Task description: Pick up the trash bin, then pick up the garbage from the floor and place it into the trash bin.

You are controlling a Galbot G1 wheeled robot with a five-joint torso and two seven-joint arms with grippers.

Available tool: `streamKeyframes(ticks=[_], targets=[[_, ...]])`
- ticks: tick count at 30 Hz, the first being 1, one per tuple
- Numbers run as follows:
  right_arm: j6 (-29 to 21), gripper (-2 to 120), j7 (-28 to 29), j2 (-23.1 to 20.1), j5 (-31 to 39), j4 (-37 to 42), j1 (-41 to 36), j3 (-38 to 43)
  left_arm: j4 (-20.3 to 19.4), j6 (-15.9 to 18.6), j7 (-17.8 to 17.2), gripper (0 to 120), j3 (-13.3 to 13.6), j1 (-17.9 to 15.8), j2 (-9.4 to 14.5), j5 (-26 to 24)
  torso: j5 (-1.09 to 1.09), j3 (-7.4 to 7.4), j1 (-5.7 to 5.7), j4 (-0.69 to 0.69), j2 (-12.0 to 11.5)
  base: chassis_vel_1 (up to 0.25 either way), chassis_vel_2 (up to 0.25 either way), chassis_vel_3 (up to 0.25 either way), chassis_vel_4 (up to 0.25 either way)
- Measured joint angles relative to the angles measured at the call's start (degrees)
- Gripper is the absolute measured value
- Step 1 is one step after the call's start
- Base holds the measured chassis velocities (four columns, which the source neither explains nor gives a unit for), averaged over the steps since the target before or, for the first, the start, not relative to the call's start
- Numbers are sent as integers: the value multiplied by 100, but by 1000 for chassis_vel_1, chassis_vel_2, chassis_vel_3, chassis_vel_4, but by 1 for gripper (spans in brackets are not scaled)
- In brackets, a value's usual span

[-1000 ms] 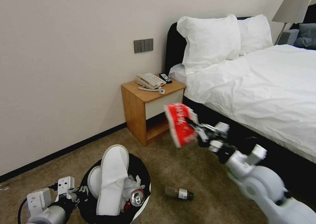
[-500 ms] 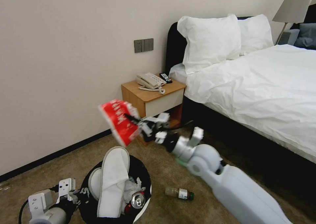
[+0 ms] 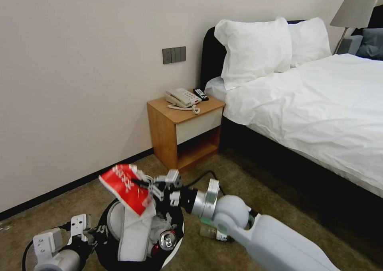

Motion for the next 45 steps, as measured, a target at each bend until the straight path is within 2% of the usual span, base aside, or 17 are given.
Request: streamKeyframes(ticks=[12,20,31,37,39,42,44,45], targets=[[103,0,-74,0,-427,-565,-172,-56,-79,13,-9,2,-72,34,44,-110,0,0,0,0,0,0,0,0,0],[102,0,-59,173,-658,-996,-205,-120,-85,22,-25,2,-66,19,57,-124,0,0,0,1,0,0,0,0,0],[-401,0,44,127,-710,-1016,-153,-302,-77,28,-33,2,-29,-28,70,-122,0,0,0,0,0,0,0,0,0],[-467,0,30,55,-739,-946,-138,-388,-75,29,-35,2,-21,-37,69,-122,-1,0,0,0,0,0,0,0,0],[-471,9,22,23,-767,-901,-138,-436,-69,29,-35,2,-18,-41,66,-119,0,0,0,0,0,0,0,0,0],[-471,14,22,12,-785,-875,-138,-454,-68,29,-35,2,-16,-43,65,-119,-1,0,0,0,0,0,0,0,0],[-436,27,31,-6,-800,-808,-137,-459,-68,29,-35,2,-17,-41,66,-119,0,0,0,0,0,0,0,0,0],[-436,27,31,-6,-800,-808,-137,-459,-68,29,-35,2,-17,-41,66,-119,0,0,0,0,0,0,0,0,0]])
